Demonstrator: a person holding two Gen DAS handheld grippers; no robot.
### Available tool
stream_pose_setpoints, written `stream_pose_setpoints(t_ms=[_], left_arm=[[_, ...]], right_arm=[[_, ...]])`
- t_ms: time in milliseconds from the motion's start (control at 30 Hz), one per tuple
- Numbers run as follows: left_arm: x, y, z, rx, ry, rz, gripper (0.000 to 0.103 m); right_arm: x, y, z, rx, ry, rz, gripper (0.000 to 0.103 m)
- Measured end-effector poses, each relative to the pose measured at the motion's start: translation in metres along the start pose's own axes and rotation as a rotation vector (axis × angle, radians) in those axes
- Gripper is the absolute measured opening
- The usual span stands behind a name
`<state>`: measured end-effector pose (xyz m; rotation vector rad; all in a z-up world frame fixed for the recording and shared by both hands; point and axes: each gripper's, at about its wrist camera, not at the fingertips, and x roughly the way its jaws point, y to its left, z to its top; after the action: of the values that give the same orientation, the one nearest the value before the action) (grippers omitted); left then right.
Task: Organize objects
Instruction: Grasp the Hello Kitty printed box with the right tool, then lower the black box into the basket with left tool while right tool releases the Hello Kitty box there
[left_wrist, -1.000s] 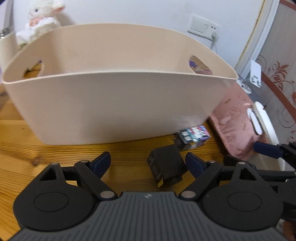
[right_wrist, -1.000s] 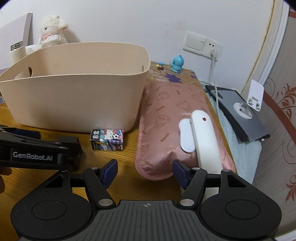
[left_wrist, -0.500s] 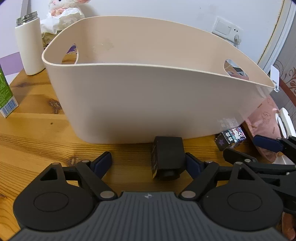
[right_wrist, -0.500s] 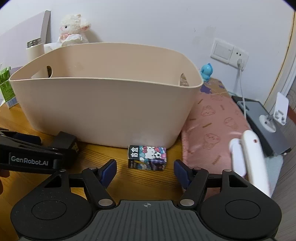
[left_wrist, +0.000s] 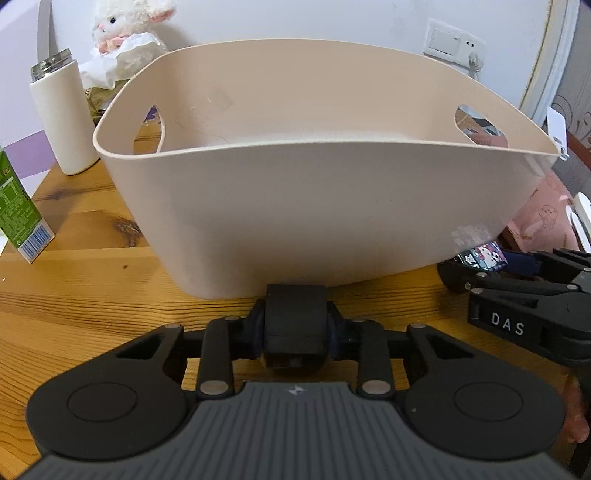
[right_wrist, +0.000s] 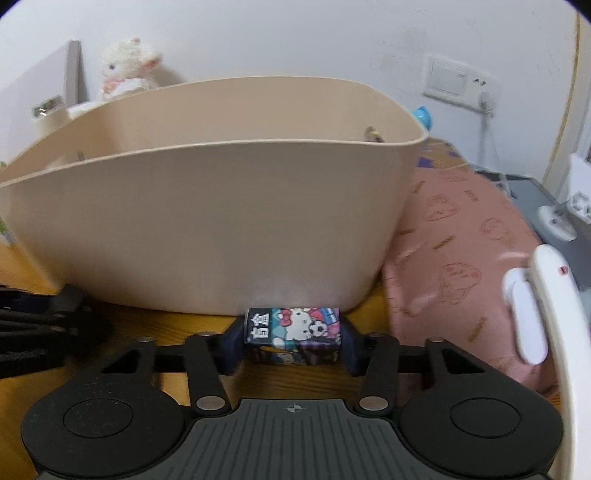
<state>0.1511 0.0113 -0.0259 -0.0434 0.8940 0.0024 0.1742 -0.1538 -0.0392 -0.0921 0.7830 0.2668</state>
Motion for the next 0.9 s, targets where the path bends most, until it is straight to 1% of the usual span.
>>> stream_pose_setpoints(t_ms=[100, 167, 233, 300, 467, 600, 733, 900], left_arm=[[-0.003, 0.002, -0.001, -0.015, 0.005, -0.003, 0.034], [-0.007, 0.006, -0.003, -0.05, -0.002, 0.003, 0.034], [-0.014, 0.011, -0.002, -0.079, -0.008, -0.009, 0.034], [-0.024, 0.015, -0.001, -0.095, -0.026, -0.021, 0.034], [-0.055, 0.019, -0.001, -0.078, -0.093, -0.017, 0.034], [-0.077, 0.017, 0.003, -0.079, -0.146, -0.031, 0.034], [-0.094, 0.013, 0.009, -0.061, -0.215, 0.003, 0.034], [-0.112, 0.012, 0.022, -0.054, -0.269, 0.003, 0.034]], right_arm=[[-0.001, 0.002, -0.003, -0.003, -0.003, -0.005, 0.046], [-0.003, 0.003, -0.003, 0.006, 0.005, -0.002, 0.046], [-0.01, 0.003, -0.005, 0.022, 0.005, 0.011, 0.046], [-0.018, 0.001, -0.005, 0.024, 0.0, 0.013, 0.046], [-0.047, 0.0, -0.007, 0.006, -0.049, 0.009, 0.046], [-0.075, -0.001, 0.001, 0.007, -0.121, 0.017, 0.046], [-0.104, 0.003, 0.013, 0.002, -0.215, 0.031, 0.046], [-0.128, 0.01, 0.029, -0.019, -0.319, 0.03, 0.046]])
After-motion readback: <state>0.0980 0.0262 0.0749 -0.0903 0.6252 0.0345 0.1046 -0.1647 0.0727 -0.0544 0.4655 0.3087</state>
